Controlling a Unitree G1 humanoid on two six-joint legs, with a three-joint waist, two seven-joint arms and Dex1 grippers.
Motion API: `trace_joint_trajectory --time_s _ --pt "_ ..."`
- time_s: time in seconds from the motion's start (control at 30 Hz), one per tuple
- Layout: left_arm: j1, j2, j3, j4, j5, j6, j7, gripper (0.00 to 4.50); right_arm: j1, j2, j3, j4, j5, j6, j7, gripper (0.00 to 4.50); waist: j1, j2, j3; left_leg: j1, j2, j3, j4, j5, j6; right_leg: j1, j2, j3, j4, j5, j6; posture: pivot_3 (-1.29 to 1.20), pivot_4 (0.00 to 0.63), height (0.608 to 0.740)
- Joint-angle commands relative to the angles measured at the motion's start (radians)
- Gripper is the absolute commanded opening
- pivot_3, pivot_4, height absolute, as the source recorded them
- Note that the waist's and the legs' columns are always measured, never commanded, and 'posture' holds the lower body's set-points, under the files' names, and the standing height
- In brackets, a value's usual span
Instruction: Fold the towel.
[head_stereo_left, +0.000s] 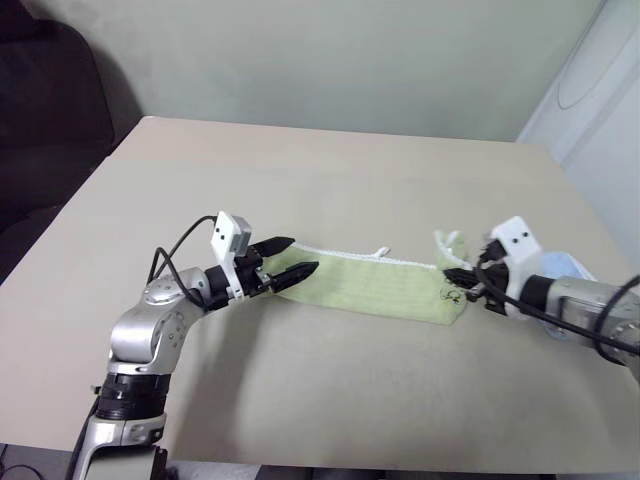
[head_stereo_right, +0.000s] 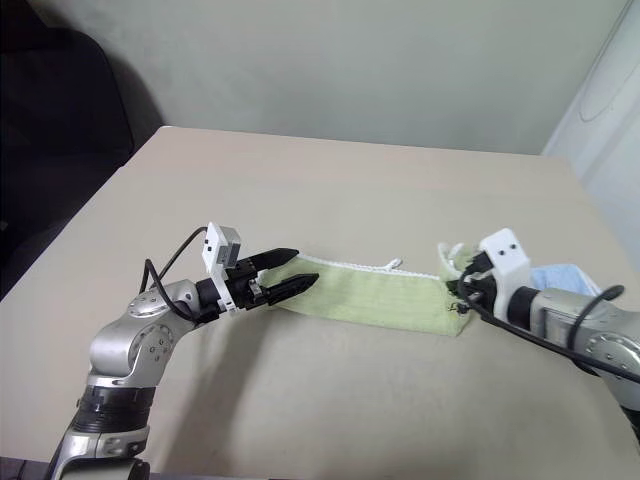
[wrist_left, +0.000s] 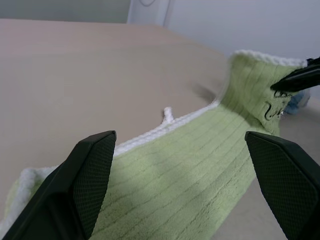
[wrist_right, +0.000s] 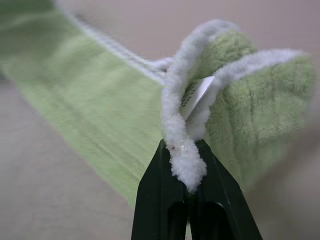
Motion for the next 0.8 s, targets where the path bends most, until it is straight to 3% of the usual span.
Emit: trace_joint_trajectory --time_s 0.03,0.17,0.37,0.5,0.8 --pt "-0.014 -0.01 -0.001 -0.016 -0.003 -0.023 0.002 4.5 -0.085 0.069 0.091 0.009 -0.069 0.035 0.025 0.03 0.0 0.0 0.0 0.0 0.0 0.0 0.0 0.0 0.0 0.0 0.0 0.0 0.0 0.0 0.0 0.0 0.15 0.74" --pt "-0.011 -0.016 0.002 -0.025 -0.005 -0.025 0.008 4.5 -0.147 0.181 0.207 0.097 -0.169 0.06 0.044 0.03 0.001 0.0 0.0 0.001 0.0 -0.001 0.0 0.004 0.005 0.0 0.0 -0.001 0.0 0.001 -0.001 0.0 0.15 0.74" --pt "0.02 -0.009 0.021 -0.052 -0.014 -0.02 0.02 4.5 -0.143 0.248 0.202 0.154 -0.238 0.078 0.083 0.03 0.005 0.0 0.0 0.0 0.0 -0.002 0.0 0.005 0.007 0.0 -0.001 -0.001 0.0 0.002 -0.002 0.0 0.15 0.74" --pt "0.03 -0.006 0.023 -0.06 -0.018 -0.018 0.025 4.5 -0.128 0.273 0.164 0.148 -0.228 0.089 0.116 1.06 0.005 0.0 0.0 0.0 0.0 -0.002 0.0 0.001 -0.002 0.0 0.0 -0.001 0.0 0.003 -0.003 0.0 0.15 0.74" --pt "0.02 0.0 0.017 -0.052 -0.021 -0.014 0.017 4.5 -0.073 0.289 0.014 0.016 -0.15 0.097 0.174 4.22 0.005 0.0 0.0 0.0 0.0 -0.001 0.0 0.002 -0.003 0.0 0.0 -0.001 0.0 0.003 -0.003 0.0 0.15 0.74"
